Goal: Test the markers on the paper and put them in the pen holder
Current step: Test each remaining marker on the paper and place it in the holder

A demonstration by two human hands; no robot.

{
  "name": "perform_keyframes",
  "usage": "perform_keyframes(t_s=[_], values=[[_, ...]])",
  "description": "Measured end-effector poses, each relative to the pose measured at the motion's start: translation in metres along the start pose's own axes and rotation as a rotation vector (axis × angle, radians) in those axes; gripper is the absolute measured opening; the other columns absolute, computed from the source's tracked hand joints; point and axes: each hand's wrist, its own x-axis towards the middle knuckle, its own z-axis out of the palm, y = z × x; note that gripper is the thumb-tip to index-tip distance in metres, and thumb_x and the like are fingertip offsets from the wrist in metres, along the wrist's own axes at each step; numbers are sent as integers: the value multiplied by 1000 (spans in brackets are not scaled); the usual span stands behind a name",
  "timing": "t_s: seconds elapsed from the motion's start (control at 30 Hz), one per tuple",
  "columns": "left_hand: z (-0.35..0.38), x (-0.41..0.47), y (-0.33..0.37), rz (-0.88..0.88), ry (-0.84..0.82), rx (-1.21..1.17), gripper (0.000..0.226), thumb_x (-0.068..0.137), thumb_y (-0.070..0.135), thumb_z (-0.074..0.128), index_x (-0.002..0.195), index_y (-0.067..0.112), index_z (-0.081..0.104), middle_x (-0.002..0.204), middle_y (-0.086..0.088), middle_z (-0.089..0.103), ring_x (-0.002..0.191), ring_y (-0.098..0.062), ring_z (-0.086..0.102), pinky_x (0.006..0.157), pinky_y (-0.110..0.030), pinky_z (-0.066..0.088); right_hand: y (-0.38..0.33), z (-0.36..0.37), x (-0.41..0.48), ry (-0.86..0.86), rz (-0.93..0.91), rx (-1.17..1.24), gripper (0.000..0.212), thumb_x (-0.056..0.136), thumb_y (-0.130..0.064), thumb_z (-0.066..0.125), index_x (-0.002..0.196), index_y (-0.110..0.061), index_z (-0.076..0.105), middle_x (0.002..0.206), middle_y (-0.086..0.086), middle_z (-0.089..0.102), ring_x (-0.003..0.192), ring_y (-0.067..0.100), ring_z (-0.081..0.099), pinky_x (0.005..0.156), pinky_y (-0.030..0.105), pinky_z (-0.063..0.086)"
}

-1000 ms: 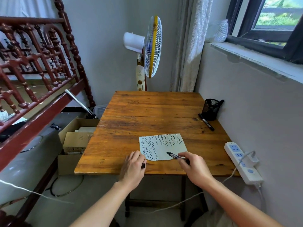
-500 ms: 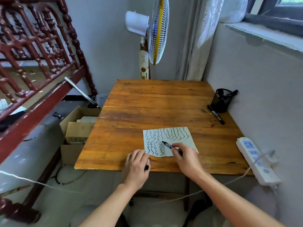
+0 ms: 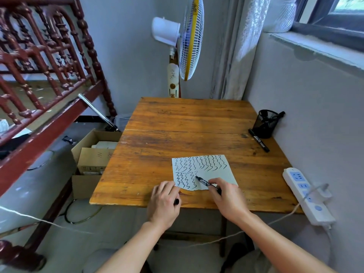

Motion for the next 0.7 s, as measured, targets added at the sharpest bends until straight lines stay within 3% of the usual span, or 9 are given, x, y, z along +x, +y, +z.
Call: perform_keyframes(t_s=[0.2,0.4,0.53,0.7], values=[[-1,0,1,2,-4,-4,18,78,15,58,95,17,62,102,0,63,99,-19,54,82,-35,48,2,-4,-10,-8,-34,-39,30,97,-37,50,124,-29,60,110,-4,73,89,18,66,69,32,52],[0,0,0,-2,-13,0,19,78,15,56,96,17,62,103,0,62,100,-18,53,82,-34,48,8,-7,-16,-6,-34,-14,29,97,-36,51,123,-28,61,104,-4,72,77,12,64,64,29,51],[0,0,0,-6,-20,1,19,78,16,58,97,17,62,104,0,62,101,-18,54,83,-34,48,14,-10,-21,5,-35,-44,28,96,-38,51,121,-30,62,99,-5,72,78,14,64,67,33,53],[0,0,1,-13,-31,4,19,77,14,61,97,17,62,103,0,63,100,-19,54,83,-35,49,13,-12,-28,-3,-59,-12,26,95,-38,53,119,-33,63,103,-8,72,85,12,64,68,30,52]])
